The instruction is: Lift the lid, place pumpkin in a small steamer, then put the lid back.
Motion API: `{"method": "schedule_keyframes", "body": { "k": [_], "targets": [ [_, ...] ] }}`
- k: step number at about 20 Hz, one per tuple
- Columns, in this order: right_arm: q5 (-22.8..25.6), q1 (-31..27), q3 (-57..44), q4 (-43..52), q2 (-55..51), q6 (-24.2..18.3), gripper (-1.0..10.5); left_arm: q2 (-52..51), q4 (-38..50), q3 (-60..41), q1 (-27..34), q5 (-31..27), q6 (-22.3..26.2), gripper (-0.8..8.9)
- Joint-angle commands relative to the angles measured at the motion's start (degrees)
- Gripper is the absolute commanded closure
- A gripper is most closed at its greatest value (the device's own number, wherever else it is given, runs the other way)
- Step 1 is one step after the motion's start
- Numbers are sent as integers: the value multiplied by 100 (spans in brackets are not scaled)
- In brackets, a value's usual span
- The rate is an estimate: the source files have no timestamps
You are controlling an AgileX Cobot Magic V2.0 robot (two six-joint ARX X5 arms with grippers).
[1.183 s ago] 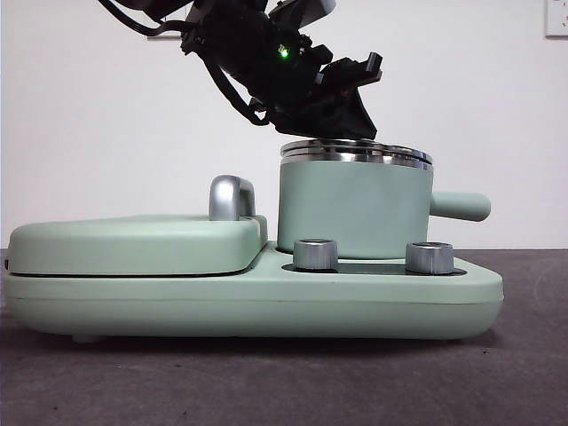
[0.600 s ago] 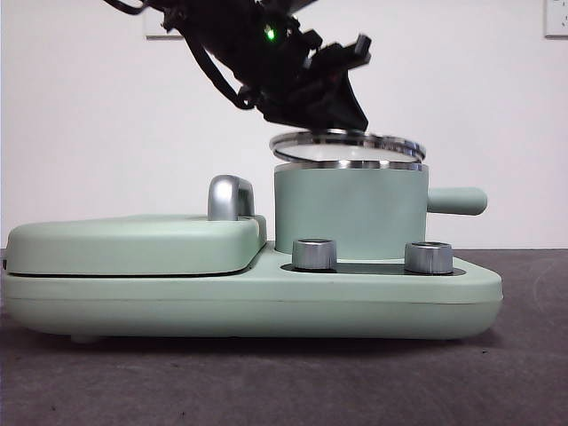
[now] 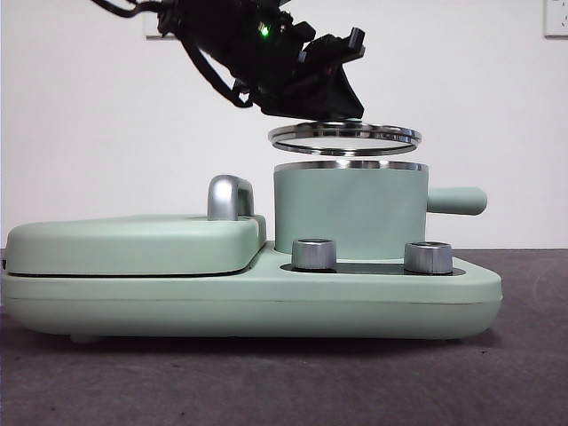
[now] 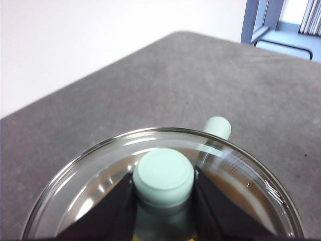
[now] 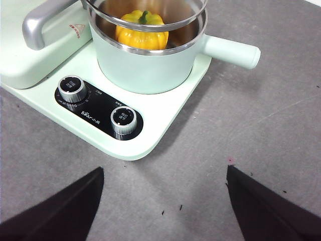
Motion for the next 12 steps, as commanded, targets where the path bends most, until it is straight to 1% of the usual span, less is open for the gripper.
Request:
{"method": "schedule_keyframes", "body": {
  "k": [1, 8, 12],
  "targets": [
    [0, 57, 26, 33, 31, 61, 569, -4, 372, -92, -9, 118, -42, 804],
    [2, 57, 26, 33, 31, 61, 569, 4, 706, -179, -9, 138, -101, 805],
    [2, 57, 26, 33, 31, 61, 569, 39, 839, -179, -11, 269, -160, 805]
  ]
}}
